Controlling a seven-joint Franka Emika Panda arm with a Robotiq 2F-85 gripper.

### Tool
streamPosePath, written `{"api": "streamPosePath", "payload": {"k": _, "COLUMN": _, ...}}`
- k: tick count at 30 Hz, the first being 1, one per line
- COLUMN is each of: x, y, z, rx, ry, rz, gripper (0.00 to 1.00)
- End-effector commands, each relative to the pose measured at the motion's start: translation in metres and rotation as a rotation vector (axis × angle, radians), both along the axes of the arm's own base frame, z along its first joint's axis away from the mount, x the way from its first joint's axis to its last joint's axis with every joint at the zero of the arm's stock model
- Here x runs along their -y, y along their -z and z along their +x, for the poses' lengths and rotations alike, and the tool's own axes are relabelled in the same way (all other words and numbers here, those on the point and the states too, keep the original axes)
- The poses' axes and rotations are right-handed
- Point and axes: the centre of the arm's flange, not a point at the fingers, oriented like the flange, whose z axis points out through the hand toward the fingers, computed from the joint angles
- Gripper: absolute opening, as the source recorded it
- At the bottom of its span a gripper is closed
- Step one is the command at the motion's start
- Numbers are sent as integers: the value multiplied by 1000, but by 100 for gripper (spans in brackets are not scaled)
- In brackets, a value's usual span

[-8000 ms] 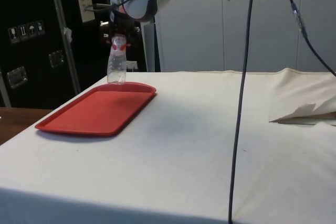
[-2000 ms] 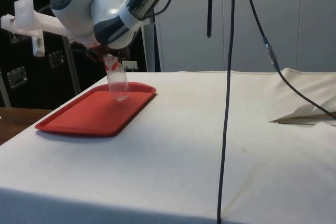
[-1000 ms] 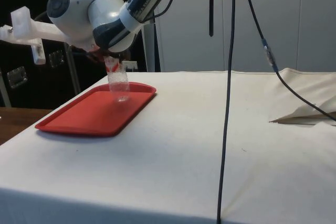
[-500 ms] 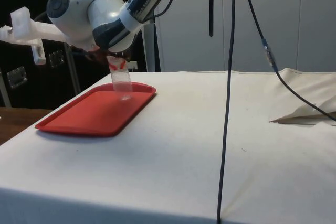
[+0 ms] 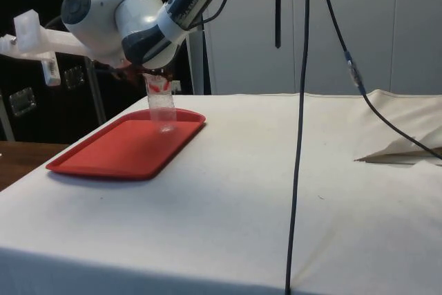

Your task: Place the bottle upright on the tray.

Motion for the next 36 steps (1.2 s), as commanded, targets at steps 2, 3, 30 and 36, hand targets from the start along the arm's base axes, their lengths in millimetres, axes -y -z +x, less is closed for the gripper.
{"api": "streamPosePath", "payload": {"k": 2, "x": -1, "y": 0, "z": 0, "rx": -1, "ry": 1, "rz": 0, "gripper": 100}}
{"api": "streamPosePath", "payload": {"k": 3, "x": -5, "y": -1, "z": 0, "rx": 1, "ry": 5, "rz": 1, "gripper": 100}}
{"api": "streamPosePath", "payload": {"k": 30, "x": -45, "y": -26, "z": 2, "rx": -15, "ry": 66, "rz": -28, "gripper": 100}}
{"api": "streamPosePath", "payload": {"k": 36, "x": -51, "y": -38, "z": 1, "rx": -18, "ry": 88, "rz": -36, "gripper": 100}}
